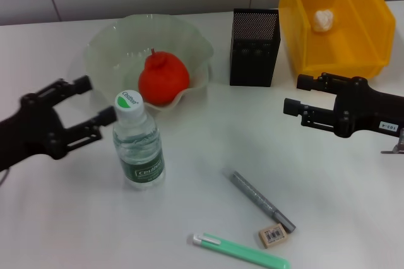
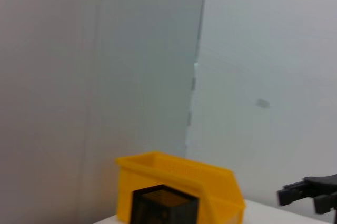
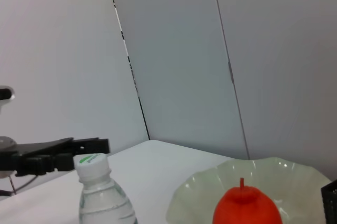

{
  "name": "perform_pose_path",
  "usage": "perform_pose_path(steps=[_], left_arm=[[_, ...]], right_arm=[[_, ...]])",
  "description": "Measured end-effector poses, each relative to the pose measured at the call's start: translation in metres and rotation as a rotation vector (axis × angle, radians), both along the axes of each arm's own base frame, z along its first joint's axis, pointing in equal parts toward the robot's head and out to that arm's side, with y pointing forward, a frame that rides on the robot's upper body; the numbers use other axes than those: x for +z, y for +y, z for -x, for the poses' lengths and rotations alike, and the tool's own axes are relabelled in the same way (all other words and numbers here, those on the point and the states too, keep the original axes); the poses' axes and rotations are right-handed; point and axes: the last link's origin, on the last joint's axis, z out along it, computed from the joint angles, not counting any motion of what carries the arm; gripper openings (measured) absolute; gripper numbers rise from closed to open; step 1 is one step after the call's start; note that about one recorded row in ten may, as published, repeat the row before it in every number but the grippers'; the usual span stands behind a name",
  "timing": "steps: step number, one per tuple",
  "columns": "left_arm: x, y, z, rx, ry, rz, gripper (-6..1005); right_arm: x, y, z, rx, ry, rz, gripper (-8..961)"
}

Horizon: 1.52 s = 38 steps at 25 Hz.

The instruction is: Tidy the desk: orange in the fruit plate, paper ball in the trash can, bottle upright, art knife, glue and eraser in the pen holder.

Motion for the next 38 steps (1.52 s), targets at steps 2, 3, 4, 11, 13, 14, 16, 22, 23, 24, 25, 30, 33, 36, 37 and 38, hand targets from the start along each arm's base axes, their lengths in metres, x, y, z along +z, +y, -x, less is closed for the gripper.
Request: perform_pose_path(steps=[2,3,4,11,13,14,16,22,23,24,25,30,33,36,37,38], left_arm=[[0.013,-0.007,0.01,0.042,0.009,-0.021,808],[0.013,-0.007,0.01,0.042,0.009,-0.021,808],[0.017,-0.013,0.016,0.064,0.012,-0.024,808],[0.018,-0.034,0.031,0.082,0.036,0.017,808],[0.017,-0.043,0.033,0.052,0.051,0.05,808],[0.016,-0.05,0.035,0.032,0.067,0.078,808],[0.015,-0.053,0.036,0.028,0.075,0.091,808],[0.008,-0.066,0.038,-0.034,0.107,0.113,807],[0.008,-0.066,0.038,-0.034,0.107,0.113,807],[0.006,-0.07,0.036,-0.067,0.103,0.103,807],[0.006,-0.07,0.036,-0.067,0.103,0.103,807],[0.004,-0.072,0.034,-0.095,0.107,0.117,807],[0.002,-0.073,0.035,-0.097,0.114,0.133,807],[0.002,-0.073,0.035,-0.097,0.114,0.133,808],[-0.001,-0.073,0.034,-0.096,0.117,0.137,808],[-0.001,-0.073,0.034,-0.096,0.117,0.137,808]], right_arm=[[0.005,0.0,0.001,-0.002,-0.001,-0.008,664],[0.005,0.0,0.001,-0.002,-0.001,-0.008,664],[0.01,0.002,0.003,-0.016,0.002,-0.003,664],[0.028,0.014,0.022,-0.058,-0.132,0.146,664],[0.03,0.018,0.029,-0.064,-0.172,0.18,664],[0.034,0.023,0.04,-0.095,-0.247,0.25,664],[0.037,0.032,0.052,-0.146,-0.337,0.325,664],[0.038,0.056,0.092,-0.243,-0.566,0.488,664],[0.038,0.056,0.092,-0.243,-0.566,0.488,664],[0.033,0.062,0.103,-0.269,-0.628,0.526,664],[0.033,0.062,0.103,-0.269,-0.628,0.526,664],[0.011,0.073,0.13,-0.312,-0.747,0.62,663],[-0.008,0.072,0.145,-0.288,-0.806,0.677,663],[-0.031,0.065,0.159,-0.217,-0.885,0.718,663],[-0.037,0.063,0.163,-0.194,-0.902,0.726,663],[-0.045,0.06,0.167,-0.168,-0.921,0.737,663]])
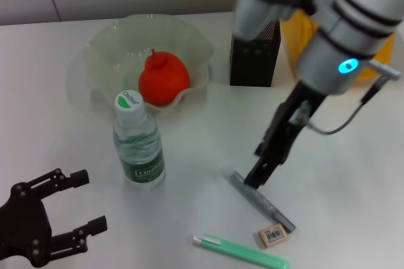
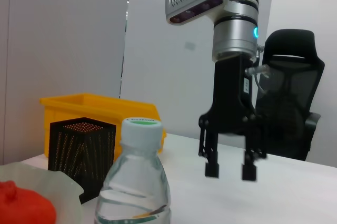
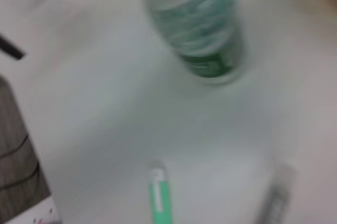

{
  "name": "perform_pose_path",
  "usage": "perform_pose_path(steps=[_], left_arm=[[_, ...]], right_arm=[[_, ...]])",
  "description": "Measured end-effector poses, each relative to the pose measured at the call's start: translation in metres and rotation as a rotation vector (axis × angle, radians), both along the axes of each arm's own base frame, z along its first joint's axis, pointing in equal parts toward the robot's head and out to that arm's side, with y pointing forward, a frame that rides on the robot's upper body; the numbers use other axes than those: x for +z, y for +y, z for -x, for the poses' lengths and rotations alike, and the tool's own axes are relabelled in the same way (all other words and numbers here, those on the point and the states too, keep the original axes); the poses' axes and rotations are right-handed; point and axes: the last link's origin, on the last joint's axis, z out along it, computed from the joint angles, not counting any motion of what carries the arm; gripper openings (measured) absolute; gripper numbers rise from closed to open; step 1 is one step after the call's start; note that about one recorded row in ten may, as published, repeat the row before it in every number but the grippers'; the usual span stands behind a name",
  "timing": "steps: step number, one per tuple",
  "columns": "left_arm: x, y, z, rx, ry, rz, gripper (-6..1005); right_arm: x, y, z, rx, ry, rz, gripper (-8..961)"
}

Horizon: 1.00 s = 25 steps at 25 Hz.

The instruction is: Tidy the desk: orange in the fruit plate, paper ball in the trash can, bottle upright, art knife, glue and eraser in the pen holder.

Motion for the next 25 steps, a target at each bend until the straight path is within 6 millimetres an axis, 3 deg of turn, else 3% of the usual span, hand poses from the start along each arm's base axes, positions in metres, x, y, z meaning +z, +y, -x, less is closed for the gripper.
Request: perform_pose_path(steps=[1,11,25], left_arm=[[-0.001,0.0,0.0,-0.001,0.001,0.002,808],[-0.006,0.0,0.001,-0.011,0.027,0.027,808],[-0.008,0.004,0.005,0.024,0.05,0.017,808]], right_arm=[[-0.014,-0.004,0.008,0.033,-0.01,0.029,663],[-0.063,-0.028,0.035,0.123,-0.08,0.114,663],[-0.094,-0.057,0.044,0.191,-0.217,0.118,663]])
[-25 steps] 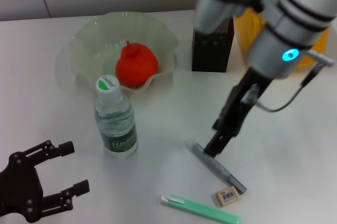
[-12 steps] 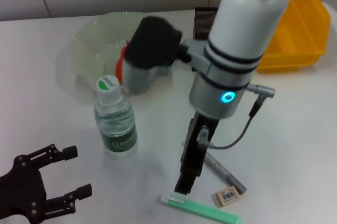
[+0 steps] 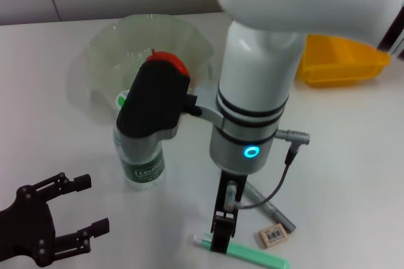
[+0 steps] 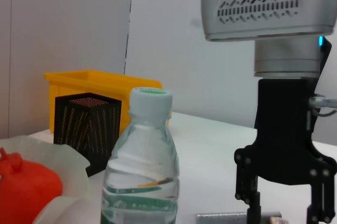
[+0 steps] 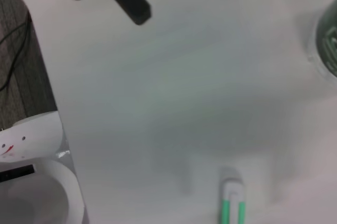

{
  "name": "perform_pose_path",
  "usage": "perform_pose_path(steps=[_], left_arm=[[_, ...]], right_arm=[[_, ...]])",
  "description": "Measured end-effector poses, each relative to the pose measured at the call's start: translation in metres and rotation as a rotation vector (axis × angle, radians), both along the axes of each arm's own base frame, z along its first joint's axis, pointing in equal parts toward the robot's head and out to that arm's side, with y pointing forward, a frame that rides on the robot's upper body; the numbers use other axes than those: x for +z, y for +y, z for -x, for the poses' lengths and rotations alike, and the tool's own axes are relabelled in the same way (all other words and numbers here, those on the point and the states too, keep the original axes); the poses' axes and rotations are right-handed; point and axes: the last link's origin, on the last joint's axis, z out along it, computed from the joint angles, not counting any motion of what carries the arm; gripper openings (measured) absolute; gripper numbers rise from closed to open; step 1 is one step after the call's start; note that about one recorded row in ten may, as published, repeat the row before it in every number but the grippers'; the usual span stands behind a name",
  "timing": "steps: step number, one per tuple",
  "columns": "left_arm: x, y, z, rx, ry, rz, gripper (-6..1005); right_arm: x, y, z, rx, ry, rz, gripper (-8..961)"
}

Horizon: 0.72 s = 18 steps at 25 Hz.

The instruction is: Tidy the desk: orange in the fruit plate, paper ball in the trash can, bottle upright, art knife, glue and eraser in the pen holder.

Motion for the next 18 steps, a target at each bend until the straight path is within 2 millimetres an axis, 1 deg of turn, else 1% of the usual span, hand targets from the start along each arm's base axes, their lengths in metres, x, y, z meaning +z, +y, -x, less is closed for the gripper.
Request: perform_pose_path(steps=[1,6,18], left_arm=[[0.0,0.0,0.001,0.002,0.006,0.003,807],[-0.002,-0.001,0.003,0.004,0.023,0.02,807],[-0.004,-0.002,0.001,-0.013,0.023,0.028,807]], right_arm=[[-0.003,-0.004,0.002,0.008,0.001,0.003,664],[-0.009,-0.011,0.003,0.027,-0.017,-0.004,664],[-0.018,-0.015,0.001,0.037,-0.034,-0.033,663]])
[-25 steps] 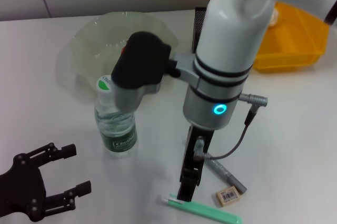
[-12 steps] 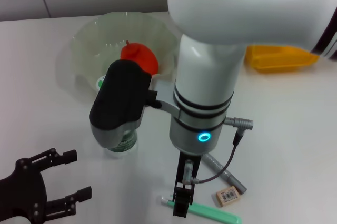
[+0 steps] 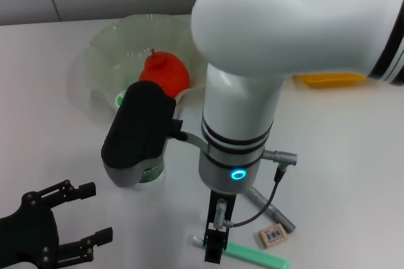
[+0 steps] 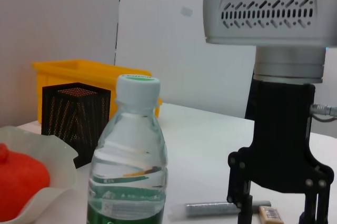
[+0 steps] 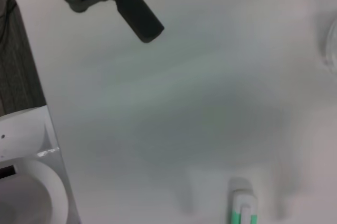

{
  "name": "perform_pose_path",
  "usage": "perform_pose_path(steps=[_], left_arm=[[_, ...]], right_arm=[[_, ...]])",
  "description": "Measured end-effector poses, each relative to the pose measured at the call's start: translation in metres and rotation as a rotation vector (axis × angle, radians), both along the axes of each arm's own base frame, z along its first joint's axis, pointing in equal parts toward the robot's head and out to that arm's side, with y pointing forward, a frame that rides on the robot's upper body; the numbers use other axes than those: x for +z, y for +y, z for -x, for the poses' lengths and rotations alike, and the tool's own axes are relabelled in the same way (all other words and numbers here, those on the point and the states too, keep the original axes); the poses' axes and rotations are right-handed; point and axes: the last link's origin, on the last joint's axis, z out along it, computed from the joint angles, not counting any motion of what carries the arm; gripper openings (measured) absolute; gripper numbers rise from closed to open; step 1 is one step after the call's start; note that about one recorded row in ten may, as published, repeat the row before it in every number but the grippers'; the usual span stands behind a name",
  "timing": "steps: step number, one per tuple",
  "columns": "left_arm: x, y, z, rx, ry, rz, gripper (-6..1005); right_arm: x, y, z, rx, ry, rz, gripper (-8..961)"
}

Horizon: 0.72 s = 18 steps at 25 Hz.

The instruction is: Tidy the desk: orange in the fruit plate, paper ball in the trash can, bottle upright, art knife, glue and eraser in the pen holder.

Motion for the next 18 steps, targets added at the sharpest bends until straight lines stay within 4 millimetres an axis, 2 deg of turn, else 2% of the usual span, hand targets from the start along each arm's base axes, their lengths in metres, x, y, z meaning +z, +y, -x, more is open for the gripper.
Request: perform_pose_path(steps=[18], left_arm=[[0.0,-0.001,0.002,0.005,0.007,-0.003,807]], right_arm=[[-0.014,-0.004,-0.007,-0.009,-0.01,0.003,657]])
